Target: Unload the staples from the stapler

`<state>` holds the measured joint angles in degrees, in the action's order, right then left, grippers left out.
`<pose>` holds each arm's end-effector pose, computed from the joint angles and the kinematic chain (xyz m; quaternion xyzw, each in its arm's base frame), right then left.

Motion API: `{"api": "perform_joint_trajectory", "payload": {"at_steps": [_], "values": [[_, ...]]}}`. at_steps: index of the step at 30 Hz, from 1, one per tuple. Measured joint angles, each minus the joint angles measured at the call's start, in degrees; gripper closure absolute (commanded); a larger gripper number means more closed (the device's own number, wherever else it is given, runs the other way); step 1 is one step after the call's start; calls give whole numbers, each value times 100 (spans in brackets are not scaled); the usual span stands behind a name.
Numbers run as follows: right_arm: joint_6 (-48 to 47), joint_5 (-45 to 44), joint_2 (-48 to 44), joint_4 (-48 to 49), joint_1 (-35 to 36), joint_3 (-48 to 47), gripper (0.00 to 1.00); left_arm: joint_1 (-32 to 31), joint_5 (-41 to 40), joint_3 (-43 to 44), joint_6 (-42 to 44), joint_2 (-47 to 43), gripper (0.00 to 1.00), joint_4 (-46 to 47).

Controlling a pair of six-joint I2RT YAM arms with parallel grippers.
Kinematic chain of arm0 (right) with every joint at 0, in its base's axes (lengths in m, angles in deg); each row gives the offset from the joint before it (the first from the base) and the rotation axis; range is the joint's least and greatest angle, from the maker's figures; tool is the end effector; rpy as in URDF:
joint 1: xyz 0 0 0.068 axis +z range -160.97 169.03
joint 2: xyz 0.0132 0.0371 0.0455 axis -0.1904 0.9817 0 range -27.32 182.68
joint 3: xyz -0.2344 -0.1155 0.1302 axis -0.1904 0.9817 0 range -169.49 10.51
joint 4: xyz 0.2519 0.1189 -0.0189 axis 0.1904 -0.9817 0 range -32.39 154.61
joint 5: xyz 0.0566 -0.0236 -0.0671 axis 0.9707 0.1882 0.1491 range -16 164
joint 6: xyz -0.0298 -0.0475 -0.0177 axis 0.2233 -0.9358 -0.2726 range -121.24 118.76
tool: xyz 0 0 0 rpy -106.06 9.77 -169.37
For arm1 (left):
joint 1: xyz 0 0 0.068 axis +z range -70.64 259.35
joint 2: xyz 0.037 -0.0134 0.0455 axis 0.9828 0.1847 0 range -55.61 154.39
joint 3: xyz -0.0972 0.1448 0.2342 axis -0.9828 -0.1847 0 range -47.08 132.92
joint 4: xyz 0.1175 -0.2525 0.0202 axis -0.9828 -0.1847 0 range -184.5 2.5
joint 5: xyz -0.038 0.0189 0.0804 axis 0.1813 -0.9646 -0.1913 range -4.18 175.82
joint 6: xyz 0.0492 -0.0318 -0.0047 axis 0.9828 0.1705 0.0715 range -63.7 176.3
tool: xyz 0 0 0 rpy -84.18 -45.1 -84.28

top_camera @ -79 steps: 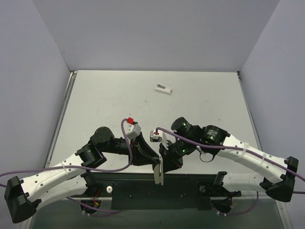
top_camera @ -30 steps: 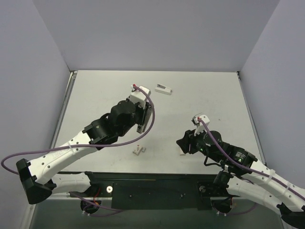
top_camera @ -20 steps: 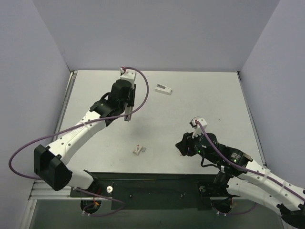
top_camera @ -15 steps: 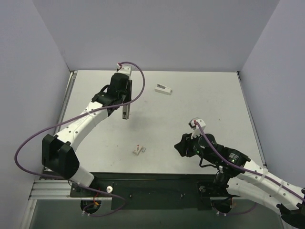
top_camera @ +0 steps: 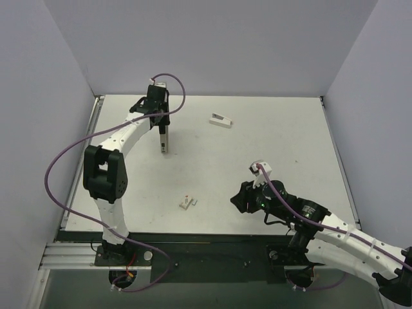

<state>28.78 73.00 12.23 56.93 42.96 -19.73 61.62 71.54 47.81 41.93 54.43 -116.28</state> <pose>0.1082 0.1473 0.2766 -0.1614 0.7874 0.3927 0.4469 0.4516 -0.1333 0.2891 -0.0218 0.9142 0.0025 0.4048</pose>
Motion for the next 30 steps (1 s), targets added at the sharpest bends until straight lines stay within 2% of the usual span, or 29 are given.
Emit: {"api": "perform_joint_trajectory", "payload": {"at_steps": [14,15,16,22,23,25,27,30], "values": [[-7,127,160,92,-7,81,60,474,20,2074,313,1939,100,-555],[-7,129,164,87,-20,87,60,485,22,2155,328,2020,98,-568],[-7,129,170,87,-28,90,59,496,22,2251,352,2127,90,-570],[-24,122,358,98,-35,90,58,581,22,2356,435,2465,64,-564],[-26,116,391,96,-35,90,58,599,20,2358,435,2503,56,-564],[-26,103,439,98,-39,90,58,629,35,2369,433,2559,46,-546],[-26,96,479,101,-39,90,55,645,13,2404,476,2570,38,-542],[-31,85,542,103,-39,90,51,660,-4,2430,490,2577,32,-533]]}}
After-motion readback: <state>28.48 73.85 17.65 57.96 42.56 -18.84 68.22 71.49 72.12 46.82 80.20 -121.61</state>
